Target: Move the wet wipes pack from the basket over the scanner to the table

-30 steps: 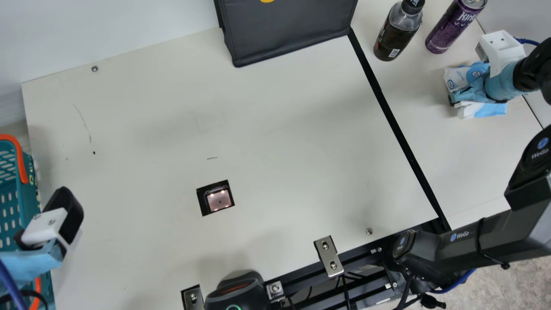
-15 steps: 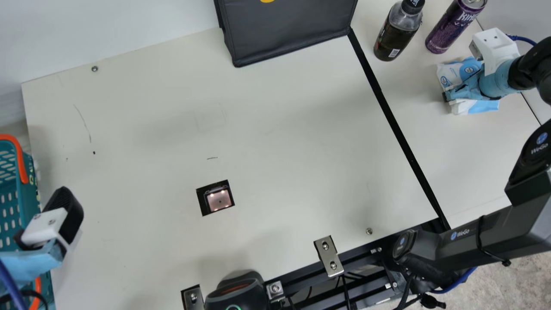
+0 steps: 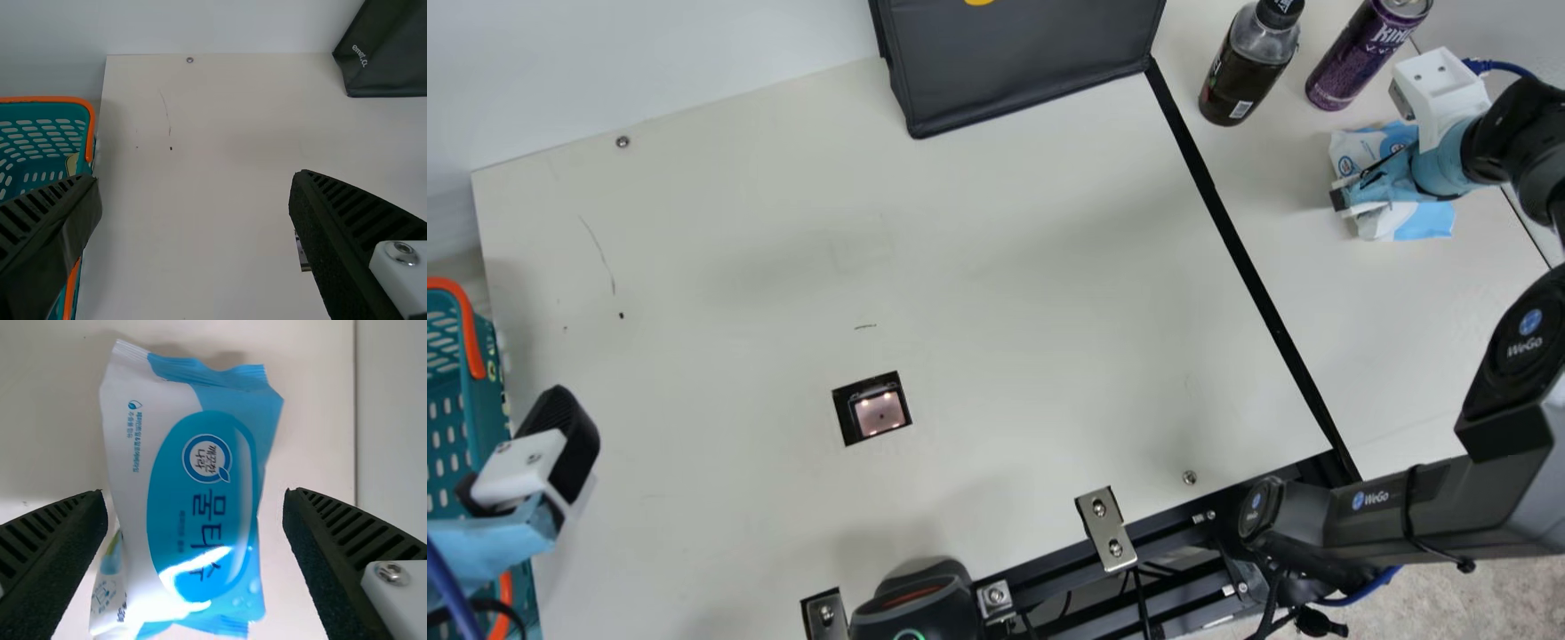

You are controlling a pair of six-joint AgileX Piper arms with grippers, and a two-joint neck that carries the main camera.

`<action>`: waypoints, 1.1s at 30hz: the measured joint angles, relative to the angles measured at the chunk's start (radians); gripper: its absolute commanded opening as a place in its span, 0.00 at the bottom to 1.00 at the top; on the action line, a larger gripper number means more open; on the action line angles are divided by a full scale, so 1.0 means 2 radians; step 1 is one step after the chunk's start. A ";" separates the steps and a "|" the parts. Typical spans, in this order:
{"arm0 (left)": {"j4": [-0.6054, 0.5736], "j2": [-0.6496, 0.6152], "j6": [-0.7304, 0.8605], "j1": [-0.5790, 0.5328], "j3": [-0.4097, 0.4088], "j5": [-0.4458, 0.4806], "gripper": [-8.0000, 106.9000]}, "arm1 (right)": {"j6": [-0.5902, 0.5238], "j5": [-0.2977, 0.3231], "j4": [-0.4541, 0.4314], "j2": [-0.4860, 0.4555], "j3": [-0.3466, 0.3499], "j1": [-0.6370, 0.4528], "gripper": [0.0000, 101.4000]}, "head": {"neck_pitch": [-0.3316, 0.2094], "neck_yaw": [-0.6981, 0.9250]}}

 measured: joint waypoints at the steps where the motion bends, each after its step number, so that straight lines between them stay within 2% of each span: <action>1: 0.000 0.000 0.000 0.000 0.000 0.000 0.85 | 0.009 -0.001 -0.010 -0.005 0.002 0.003 0.94 | 0.000 0.000; 6: 0.000 0.000 0.000 0.000 0.000 0.000 0.85 | 0.047 0.003 -0.039 -0.039 0.004 0.020 0.94 | 0.000 0.000; 9: 0.000 0.000 0.000 0.000 0.000 0.000 0.85 | 0.061 0.021 -0.035 -0.067 0.002 0.033 0.94 | 0.000 0.000; 14: 0.000 0.000 0.000 0.000 0.000 0.000 0.85 | 0.080 0.067 -0.013 -0.120 -0.011 0.056 0.94 | 0.000 0.000; 21: 0.000 0.000 0.000 0.000 0.000 0.000 0.85 | 0.129 0.143 -0.005 -0.195 -0.034 0.097 0.94 | -0.001 0.000; 29: 0.000 0.000 0.000 0.000 0.000 0.000 0.85 | 0.188 0.227 0.024 -0.279 -0.060 0.173 0.94 | 0.000 0.000; 31: -0.008 -0.003 0.009 0.009 -0.005 0.003 0.85 | 0.193 0.235 0.030 -0.291 -0.059 0.185 0.94 | 0.000 0.006; 33: -0.021 -0.005 0.025 0.026 -0.007 0.006 0.85 | 0.204 0.238 0.018 -0.300 -0.058 0.195 0.94 | 0.000 0.025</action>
